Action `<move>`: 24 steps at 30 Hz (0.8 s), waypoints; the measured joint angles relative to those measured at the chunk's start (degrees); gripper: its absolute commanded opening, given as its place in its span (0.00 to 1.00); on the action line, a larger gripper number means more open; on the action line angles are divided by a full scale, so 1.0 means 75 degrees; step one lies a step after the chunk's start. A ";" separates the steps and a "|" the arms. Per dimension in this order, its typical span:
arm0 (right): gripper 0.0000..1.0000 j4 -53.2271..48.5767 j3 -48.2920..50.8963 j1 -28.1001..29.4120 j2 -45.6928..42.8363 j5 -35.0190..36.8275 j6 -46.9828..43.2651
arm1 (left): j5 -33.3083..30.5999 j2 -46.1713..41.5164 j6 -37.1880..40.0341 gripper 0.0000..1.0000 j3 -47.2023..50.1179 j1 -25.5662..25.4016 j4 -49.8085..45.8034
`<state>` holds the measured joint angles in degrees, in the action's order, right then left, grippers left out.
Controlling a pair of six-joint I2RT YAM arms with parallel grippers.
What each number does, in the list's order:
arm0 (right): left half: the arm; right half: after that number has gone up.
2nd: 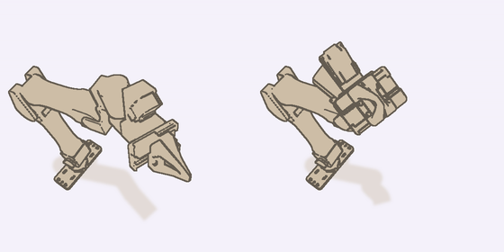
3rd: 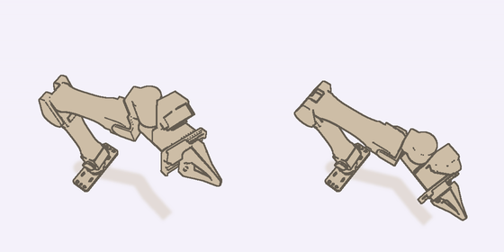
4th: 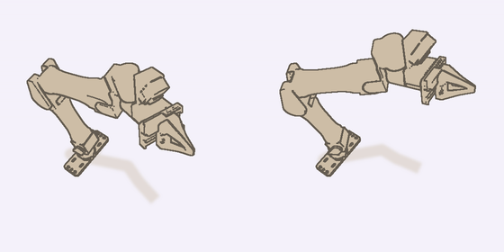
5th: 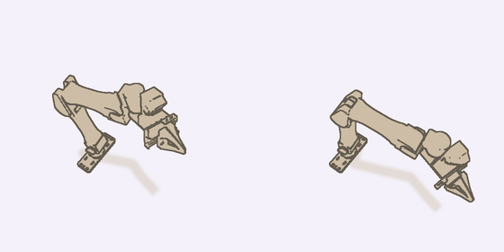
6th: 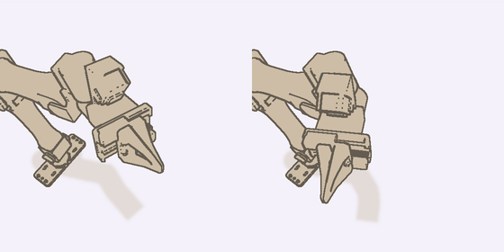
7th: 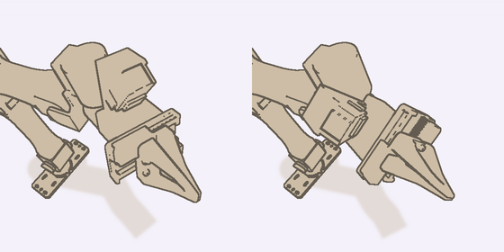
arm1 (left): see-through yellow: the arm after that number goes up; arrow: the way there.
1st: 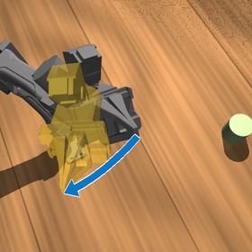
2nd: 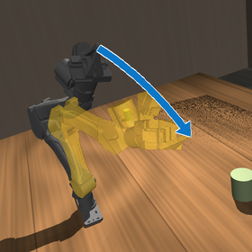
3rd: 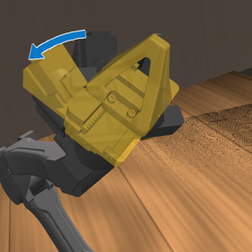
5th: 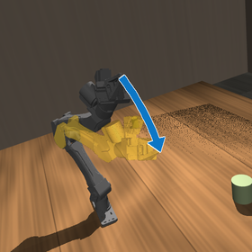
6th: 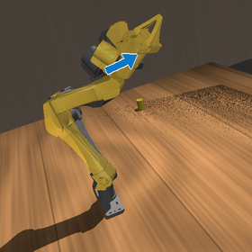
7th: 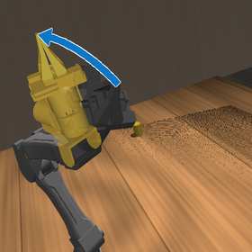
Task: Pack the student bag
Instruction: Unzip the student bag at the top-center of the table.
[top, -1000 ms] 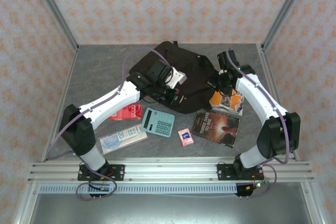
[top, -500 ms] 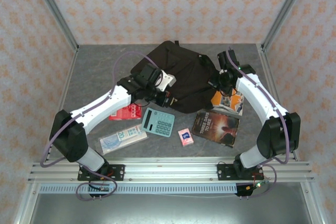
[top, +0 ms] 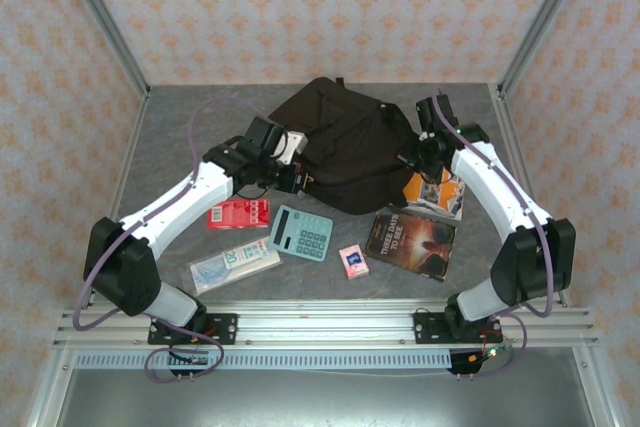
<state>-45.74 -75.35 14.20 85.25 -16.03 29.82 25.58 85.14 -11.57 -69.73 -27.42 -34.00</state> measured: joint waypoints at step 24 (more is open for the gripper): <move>0.00 0.1690 -0.0758 0.1880 0.0863 -0.0813 0.1023 | -0.3395 -0.1580 -0.0731 0.62 -0.0227 0.0615 -0.0766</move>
<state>-33.06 -81.03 28.29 91.72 -22.13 37.50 0.12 73.30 -17.06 -71.44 -22.81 -39.75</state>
